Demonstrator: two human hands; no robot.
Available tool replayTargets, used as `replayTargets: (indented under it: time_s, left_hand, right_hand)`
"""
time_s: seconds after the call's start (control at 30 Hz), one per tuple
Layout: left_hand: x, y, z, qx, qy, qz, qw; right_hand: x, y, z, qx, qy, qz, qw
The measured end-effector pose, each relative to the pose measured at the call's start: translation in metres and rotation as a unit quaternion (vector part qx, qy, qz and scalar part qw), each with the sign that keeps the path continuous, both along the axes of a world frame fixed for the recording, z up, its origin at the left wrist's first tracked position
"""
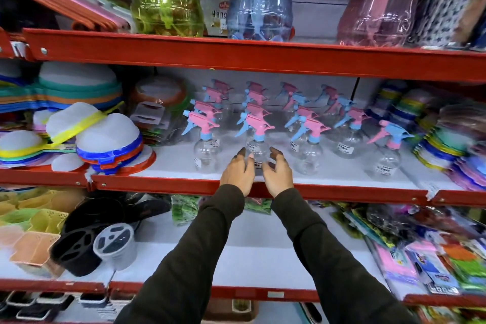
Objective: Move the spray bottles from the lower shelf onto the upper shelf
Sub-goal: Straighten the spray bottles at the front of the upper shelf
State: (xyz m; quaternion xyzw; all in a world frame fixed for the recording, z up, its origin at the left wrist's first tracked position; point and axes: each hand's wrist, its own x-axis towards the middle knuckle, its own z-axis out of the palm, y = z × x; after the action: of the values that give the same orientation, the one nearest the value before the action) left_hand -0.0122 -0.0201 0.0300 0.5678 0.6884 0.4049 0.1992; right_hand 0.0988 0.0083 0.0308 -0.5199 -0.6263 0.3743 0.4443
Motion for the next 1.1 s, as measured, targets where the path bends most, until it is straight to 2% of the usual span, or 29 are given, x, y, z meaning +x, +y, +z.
replayTargets:
  time_s: [0.2, 0.3, 0.5, 0.63, 0.73, 0.83, 0.97, 1.1]
  left_hand:
    - [0.000, -0.001, -0.001, 0.013, -0.008, -0.001, 1.000]
    - [0.005, -0.005, -0.001, 0.041, -0.008, 0.001, 0.999]
    - [0.024, -0.021, -0.011, 0.189, -0.034, 0.047, 0.980]
    - [0.051, -0.020, -0.018, 0.243, -0.034, 0.005, 0.969]
    - [0.076, -0.011, -0.015, 0.201, -0.064, -0.027, 0.977]
    - [0.099, -0.002, -0.005, 0.122, -0.069, -0.052, 0.989]
    - [0.122, 0.011, 0.010, 0.023, -0.057, -0.068, 0.996]
    - [0.134, 0.019, 0.017, -0.020, -0.040, -0.068, 0.997]
  right_hand:
    - [-0.002, 0.001, 0.001, -0.009, 0.006, 0.001, 1.000]
    - [0.000, -0.001, 0.001, -0.010, 0.043, -0.013, 0.999]
    - [0.022, -0.016, 0.000, 0.087, 0.103, -0.059, 0.989]
    - [0.049, -0.017, 0.000, 0.144, 0.126, -0.116, 0.975]
    - [0.074, -0.013, 0.003, 0.154, 0.127, -0.153, 0.968]
    - [0.096, 0.001, 0.004, 0.117, 0.104, -0.156, 0.975]
    - [0.117, 0.023, 0.011, 0.029, 0.038, -0.098, 0.994]
    - [0.126, 0.035, 0.009, -0.010, -0.011, -0.024, 1.000]
